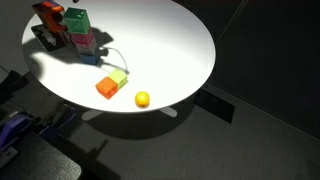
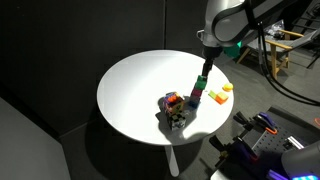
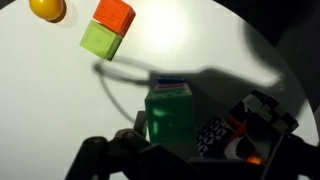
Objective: Put the green block on top of the pink block
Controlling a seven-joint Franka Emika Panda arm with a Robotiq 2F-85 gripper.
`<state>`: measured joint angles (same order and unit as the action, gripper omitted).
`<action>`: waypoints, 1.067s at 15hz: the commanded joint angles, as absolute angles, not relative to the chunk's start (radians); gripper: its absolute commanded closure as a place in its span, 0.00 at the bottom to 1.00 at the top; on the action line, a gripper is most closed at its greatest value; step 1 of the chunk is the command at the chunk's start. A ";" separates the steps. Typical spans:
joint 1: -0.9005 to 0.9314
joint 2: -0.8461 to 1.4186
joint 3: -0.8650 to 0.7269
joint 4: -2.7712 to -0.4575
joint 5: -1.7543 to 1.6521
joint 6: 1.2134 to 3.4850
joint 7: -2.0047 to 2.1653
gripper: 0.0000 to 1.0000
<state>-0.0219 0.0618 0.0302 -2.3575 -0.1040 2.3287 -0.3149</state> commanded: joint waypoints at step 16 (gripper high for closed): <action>-0.008 -0.419 -0.016 -2.657 0.029 2.186 -0.161 0.00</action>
<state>-0.0219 -0.3254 -0.0064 -2.6231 0.0183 2.2161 -0.1964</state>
